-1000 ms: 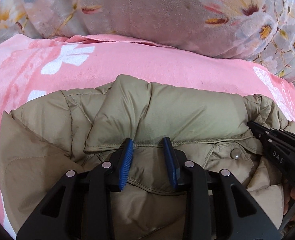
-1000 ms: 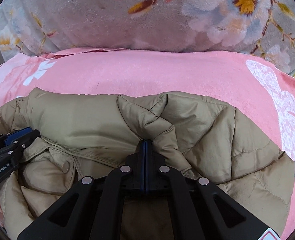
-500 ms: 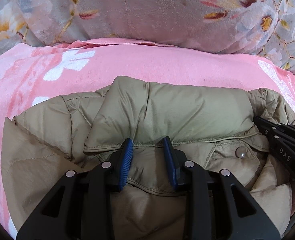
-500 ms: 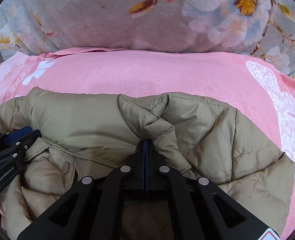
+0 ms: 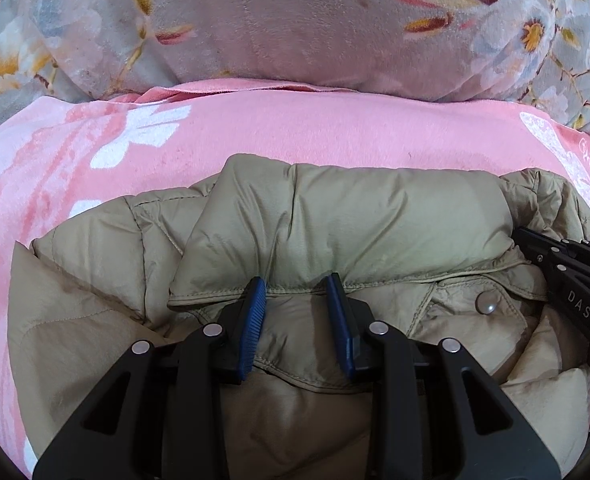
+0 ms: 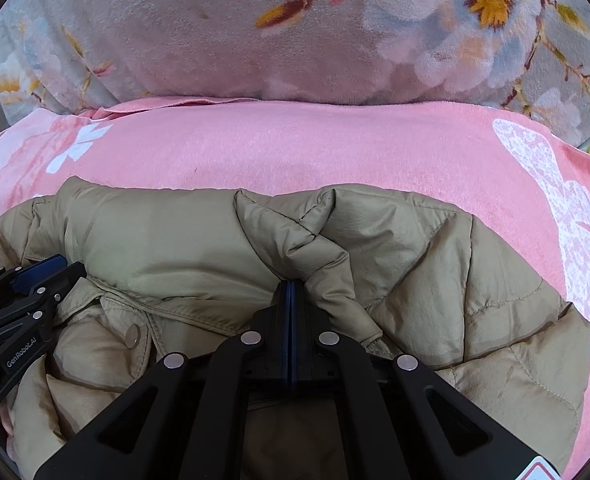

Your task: Fold large clothes

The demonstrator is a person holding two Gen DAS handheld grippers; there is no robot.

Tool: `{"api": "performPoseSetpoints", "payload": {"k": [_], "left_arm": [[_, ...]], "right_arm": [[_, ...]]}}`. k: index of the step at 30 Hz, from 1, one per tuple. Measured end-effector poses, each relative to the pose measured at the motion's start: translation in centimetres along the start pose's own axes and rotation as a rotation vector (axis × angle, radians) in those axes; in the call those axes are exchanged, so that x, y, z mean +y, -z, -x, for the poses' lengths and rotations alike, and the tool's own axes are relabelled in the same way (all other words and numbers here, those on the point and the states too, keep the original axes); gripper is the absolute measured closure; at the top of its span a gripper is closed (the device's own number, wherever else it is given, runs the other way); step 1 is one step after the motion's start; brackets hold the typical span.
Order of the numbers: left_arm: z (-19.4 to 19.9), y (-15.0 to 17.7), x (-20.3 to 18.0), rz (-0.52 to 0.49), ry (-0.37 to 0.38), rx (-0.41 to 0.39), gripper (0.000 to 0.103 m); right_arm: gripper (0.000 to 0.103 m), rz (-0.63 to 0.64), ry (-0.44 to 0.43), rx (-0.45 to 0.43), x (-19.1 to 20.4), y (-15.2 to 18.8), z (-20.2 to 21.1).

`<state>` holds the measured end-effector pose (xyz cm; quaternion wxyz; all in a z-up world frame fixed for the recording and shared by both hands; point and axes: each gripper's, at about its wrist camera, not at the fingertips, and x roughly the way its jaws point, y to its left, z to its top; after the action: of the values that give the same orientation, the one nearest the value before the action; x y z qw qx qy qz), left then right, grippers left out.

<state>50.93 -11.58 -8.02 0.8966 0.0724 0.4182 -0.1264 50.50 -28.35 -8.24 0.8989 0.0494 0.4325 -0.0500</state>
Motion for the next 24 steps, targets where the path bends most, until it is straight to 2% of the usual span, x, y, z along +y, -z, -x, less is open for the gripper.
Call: {"api": "performPoseSetpoints", "payload": {"k": [9, 17, 18, 19, 20, 21, 22, 23, 24], "left_arm": [[0.0, -0.1, -0.3, -0.004, -0.014, 0.002, 0.072], [0.1, -0.1, -0.9, -0.032, -0.056, 0.001, 0.072], [0.4, 0.0, -0.9, -0.028, -0.057, 0.0, 0.069], [1.0, 0.3, -0.7, -0.021, -0.075, 0.001, 0.061], [1.9, 0.7, -0.6, -0.02, -0.099, 0.006, 0.056], [3.1, 1.2, -0.5, -0.02, -0.119, 0.005, 0.04], [5.3, 2.2, -0.2, -0.014, -0.131, -0.009, 0.019], [7.4, 3.2, 0.2, -0.007, -0.126, -0.033, 0.011], [10.3, 4.9, 0.9, 0.002, -0.107, -0.067, 0.008]], "right_arm": [[0.103, -0.001, -0.001, 0.001, 0.0, 0.0, 0.0], [0.103, -0.016, -0.011, -0.004, 0.0, 0.0, 0.7], [0.103, -0.032, -0.021, -0.003, -0.3, 0.2, 1.0], [0.103, -0.071, -0.039, 0.002, -0.8, 0.7, 2.3], [0.094, -0.109, -0.058, -0.002, -1.3, 1.2, 3.8], [0.089, -0.157, -0.1, -0.019, -1.9, 2.4, 6.4], [0.078, -0.174, -0.128, -0.029, -2.4, 3.5, 8.4], [0.069, -0.18, -0.156, -0.034, -3.0, 5.1, 11.0], [0.066, -0.174, -0.172, -0.04, -3.7, 7.1, 13.7]]}}
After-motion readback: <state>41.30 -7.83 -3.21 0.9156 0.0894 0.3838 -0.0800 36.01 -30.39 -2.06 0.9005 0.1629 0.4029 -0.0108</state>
